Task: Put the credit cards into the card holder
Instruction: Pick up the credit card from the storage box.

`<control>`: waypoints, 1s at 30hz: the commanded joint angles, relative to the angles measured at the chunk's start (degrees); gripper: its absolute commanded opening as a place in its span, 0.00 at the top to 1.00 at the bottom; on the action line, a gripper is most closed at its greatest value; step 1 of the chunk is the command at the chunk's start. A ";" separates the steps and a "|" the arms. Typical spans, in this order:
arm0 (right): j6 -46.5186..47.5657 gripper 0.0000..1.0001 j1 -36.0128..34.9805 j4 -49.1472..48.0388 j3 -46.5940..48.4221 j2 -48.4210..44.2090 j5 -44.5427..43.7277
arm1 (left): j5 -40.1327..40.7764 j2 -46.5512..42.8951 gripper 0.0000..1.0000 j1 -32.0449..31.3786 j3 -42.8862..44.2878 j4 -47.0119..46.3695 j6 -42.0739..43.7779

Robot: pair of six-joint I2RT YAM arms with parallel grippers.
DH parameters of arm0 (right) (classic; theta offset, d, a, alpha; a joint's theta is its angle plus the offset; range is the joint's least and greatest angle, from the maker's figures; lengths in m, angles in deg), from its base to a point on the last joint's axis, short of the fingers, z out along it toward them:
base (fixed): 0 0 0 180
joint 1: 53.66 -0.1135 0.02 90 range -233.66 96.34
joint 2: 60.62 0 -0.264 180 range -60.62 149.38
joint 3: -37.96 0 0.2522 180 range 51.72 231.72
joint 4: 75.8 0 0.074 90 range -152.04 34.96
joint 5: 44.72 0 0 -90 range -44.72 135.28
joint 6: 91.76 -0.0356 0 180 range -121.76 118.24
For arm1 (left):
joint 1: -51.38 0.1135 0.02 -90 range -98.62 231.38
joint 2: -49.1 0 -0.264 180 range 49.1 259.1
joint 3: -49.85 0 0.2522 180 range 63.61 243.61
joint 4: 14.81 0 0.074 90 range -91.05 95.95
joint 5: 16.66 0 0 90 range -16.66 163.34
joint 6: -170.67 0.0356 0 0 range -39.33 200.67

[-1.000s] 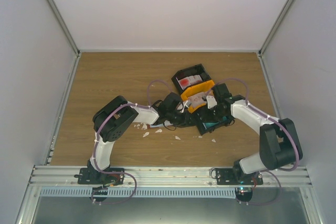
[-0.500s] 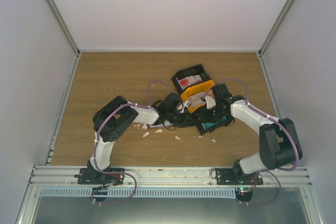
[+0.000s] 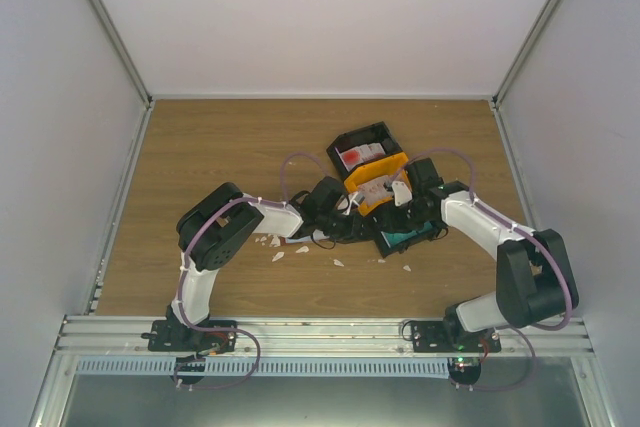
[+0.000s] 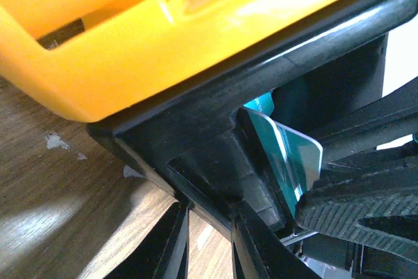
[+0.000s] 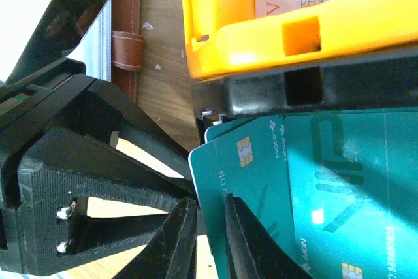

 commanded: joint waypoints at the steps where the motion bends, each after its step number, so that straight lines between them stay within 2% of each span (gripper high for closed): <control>1: -0.20 0.87 -0.23 -1.18 -0.09 -0.01 0.42 | -0.63 0.88 0.78 -0.65 1.38 -2.22 1.06; 13: -0.28 0.99 -0.25 -0.83 -0.23 -1.42 -0.36 | -0.75 1.17 0.78 -0.65 1.49 -2.26 0.80; 24: -0.84 0.99 -0.14 4.26 3.12 -6.77 -6.50 | -0.39 0.69 0.77 -0.65 1.38 -2.18 0.78; 30: -2.55 0.99 -0.20 8.08 5.92 -11.66 -11.05 | 1.79 -2.42 0.72 -0.65 0.57 -0.77 1.45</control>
